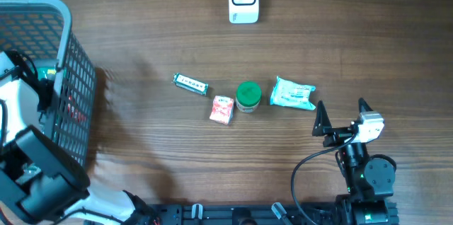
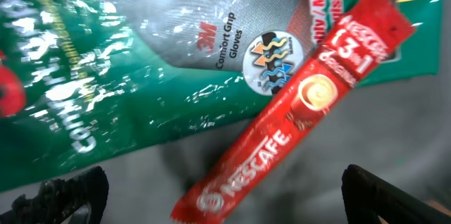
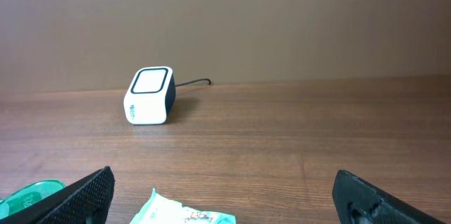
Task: Scan the item barcode
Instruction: 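Reach into the basket and grasp the red Nescafe stick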
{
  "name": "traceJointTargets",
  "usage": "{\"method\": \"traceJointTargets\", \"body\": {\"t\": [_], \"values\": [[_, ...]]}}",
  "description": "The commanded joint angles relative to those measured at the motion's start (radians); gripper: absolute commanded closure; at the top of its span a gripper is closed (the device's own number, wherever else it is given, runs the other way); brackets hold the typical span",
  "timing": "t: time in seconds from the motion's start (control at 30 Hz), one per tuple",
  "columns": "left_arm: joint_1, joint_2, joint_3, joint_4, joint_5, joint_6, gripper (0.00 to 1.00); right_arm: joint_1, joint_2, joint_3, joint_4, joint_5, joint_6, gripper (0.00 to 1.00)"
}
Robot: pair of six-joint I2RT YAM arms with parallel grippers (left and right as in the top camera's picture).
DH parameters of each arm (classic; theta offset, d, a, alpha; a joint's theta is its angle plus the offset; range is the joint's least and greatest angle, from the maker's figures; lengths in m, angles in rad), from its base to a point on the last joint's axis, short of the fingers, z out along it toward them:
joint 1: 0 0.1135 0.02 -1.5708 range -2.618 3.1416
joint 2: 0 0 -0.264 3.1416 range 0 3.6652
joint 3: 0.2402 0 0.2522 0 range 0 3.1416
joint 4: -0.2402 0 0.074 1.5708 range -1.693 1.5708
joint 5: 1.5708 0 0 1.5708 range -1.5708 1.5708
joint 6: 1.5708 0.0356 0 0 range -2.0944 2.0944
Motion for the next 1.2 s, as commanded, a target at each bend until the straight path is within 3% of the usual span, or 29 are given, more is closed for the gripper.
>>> {"method": "traceJointTargets", "body": {"t": [0.0,0.17,0.27,0.33,0.37,0.63,0.83,0.93,1.03,1.17], "values": [[0.001,0.069,-0.011,0.023,0.016,0.023,0.01,0.005,-0.005,0.002,0.002,0.006,-0.006,0.0],[-0.006,0.105,-0.011,0.052,0.016,0.023,0.23,0.005,-0.005,0.002,0.002,0.006,-0.006,0.0],[-0.014,0.116,-0.011,0.061,0.016,0.023,0.48,0.005,-0.005,0.002,0.002,0.006,-0.006,0.0],[-0.019,0.124,-0.011,0.058,0.016,0.022,0.9,0.005,-0.005,0.002,0.002,0.006,-0.006,0.0],[-0.019,0.124,-0.011,0.058,0.016,0.022,0.96,0.005,-0.005,0.002,0.002,0.006,-0.005,0.0],[-0.016,0.058,0.117,-0.081,-0.019,0.023,0.96,0.005,-0.005,0.002,0.002,0.006,-0.006,0.0],[0.002,-0.117,0.37,-0.275,-0.105,0.022,0.96,0.005,-0.005,0.002,0.002,0.006,-0.005,0.0],[0.007,-0.218,0.424,-0.321,-0.1,-0.047,0.96,0.005,-0.005,0.002,0.002,0.006,-0.006,0.0],[0.006,-0.386,0.428,-0.329,0.018,-0.095,0.96,0.005,-0.005,0.002,0.002,0.006,-0.006,0.0],[-0.045,-0.601,0.428,-0.373,0.349,-0.094,0.96,0.005,-0.005,0.002,0.002,0.006,-0.006,0.0]]}}
